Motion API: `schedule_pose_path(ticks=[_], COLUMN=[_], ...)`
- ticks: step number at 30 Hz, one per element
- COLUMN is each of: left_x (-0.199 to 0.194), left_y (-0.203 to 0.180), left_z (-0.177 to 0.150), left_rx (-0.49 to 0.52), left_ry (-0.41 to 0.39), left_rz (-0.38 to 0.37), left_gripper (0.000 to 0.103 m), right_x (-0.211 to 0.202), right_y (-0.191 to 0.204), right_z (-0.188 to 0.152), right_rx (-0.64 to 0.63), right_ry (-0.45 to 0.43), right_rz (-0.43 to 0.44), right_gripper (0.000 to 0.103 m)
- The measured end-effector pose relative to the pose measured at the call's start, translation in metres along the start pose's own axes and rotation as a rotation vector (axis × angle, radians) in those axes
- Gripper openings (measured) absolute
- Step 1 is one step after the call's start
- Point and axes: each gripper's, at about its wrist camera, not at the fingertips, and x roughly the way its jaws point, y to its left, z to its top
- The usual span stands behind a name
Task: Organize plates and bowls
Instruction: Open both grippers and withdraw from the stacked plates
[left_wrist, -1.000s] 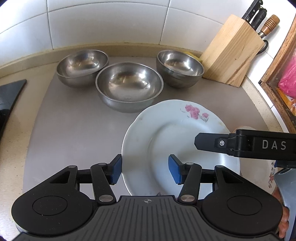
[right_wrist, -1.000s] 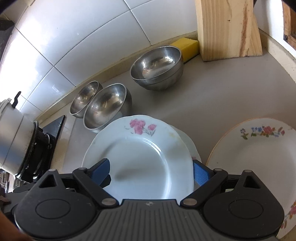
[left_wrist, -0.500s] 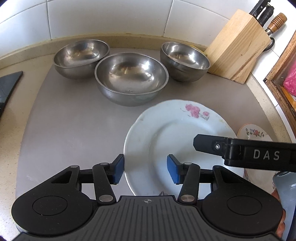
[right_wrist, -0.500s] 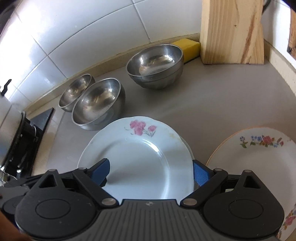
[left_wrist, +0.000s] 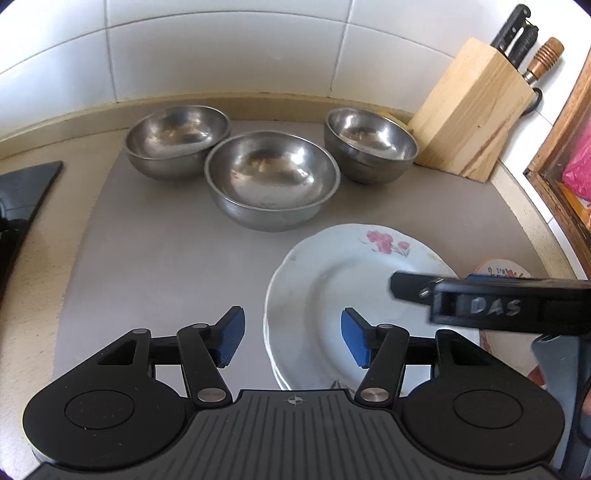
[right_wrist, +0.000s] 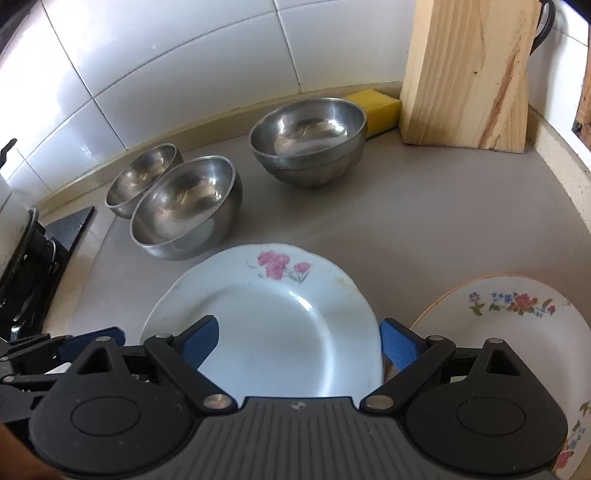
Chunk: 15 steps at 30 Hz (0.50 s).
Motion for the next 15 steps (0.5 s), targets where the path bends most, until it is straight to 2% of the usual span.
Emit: schedule_pose_path(ticks=[5, 15], left_x=[-0.012, -0.031], left_y=[-0.005, -0.033], left_z=[-0.004, -0.029], left_rx=[-0.001, 0.000], left_ry=[-0.020, -0.021], left_rz=[0.009, 0.000], left_gripper=[0.062, 0.064], right_x=[-0.021, -0.049], right_y=[-0.003, -0.055], right_z=[0.005, -0.002], right_rx=[-0.038, 0.022], right_ry=[-0.080, -0.119], right_rz=[-0.001, -0.011], right_gripper=[0.071, 0.072])
